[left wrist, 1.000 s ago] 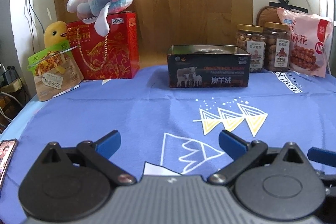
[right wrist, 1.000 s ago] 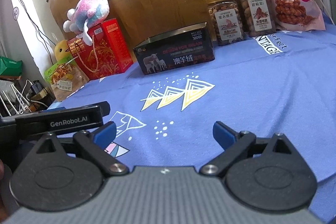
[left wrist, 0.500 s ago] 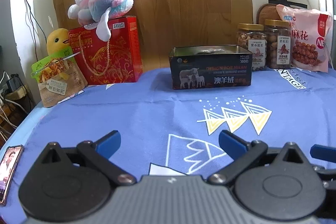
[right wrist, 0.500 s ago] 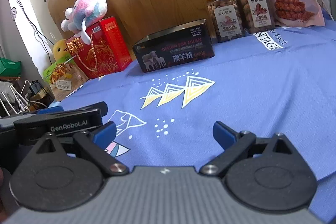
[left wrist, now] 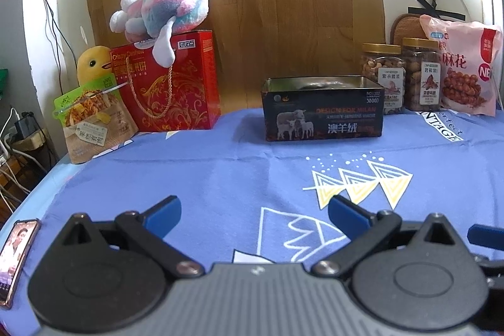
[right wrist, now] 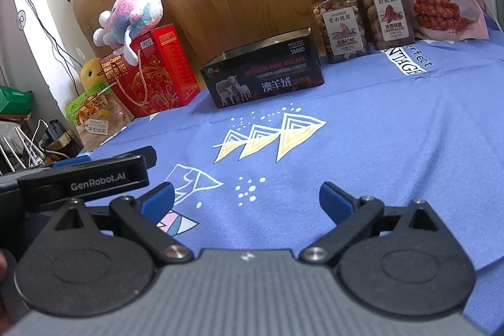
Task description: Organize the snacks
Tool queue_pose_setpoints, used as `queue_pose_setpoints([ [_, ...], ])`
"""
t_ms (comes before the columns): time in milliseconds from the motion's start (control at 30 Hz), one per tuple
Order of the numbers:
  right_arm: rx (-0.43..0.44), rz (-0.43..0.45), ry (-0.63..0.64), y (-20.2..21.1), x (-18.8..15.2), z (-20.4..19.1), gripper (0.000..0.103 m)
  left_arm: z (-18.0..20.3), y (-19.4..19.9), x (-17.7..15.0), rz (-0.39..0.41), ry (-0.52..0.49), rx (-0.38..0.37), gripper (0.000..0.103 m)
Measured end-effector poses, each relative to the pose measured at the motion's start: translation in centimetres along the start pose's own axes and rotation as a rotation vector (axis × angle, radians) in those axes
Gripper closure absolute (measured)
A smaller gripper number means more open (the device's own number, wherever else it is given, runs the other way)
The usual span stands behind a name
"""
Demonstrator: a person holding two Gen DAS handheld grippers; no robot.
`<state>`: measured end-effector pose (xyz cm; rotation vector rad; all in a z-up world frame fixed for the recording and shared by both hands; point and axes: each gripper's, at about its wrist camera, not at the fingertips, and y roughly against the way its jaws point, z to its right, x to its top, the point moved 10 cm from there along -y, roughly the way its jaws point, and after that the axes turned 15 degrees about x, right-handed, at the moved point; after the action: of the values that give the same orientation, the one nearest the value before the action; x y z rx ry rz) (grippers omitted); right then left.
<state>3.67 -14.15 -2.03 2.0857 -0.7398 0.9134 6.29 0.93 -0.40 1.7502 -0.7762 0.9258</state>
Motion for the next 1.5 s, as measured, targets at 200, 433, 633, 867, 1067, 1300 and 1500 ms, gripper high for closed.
queue_pose_setpoints([
  [200,-0.002,0.004,-0.003,0.04,-0.05,-0.06,0.003,-0.12,-0.1,-0.08,-0.004,-0.004,0.009,0.0],
  [433,-0.002,0.003,-0.003,0.05,-0.02,-0.03,0.003,-0.28,-0.38,-0.2,-0.016,-0.009,0.023,0.0],
  [633,-0.001,0.001,-0.01,0.15,-0.06,0.13,0.003,-0.23,-0.33,-0.19,-0.01,-0.015,0.023,0.0],
  [867,-0.001,0.001,-0.015,0.2,-0.06,0.16,0.003,-0.12,-0.37,-0.23,-0.012,-0.02,0.02,0.0],
  [1067,-0.001,0.001,-0.015,0.19,-0.05,0.2,0.003,0.12,-0.29,-0.28,-0.012,-0.031,0.023,0.0],
  [1300,-0.001,0.002,-0.018,0.25,-0.01,0.33,0.003,0.1,-0.3,-0.18,-0.014,-0.026,0.023,0.0],
  [1500,-0.003,0.006,-0.023,0.37,0.06,0.47,0.003,-0.14,-0.29,-0.01,-0.022,-0.002,0.027,0.0],
])
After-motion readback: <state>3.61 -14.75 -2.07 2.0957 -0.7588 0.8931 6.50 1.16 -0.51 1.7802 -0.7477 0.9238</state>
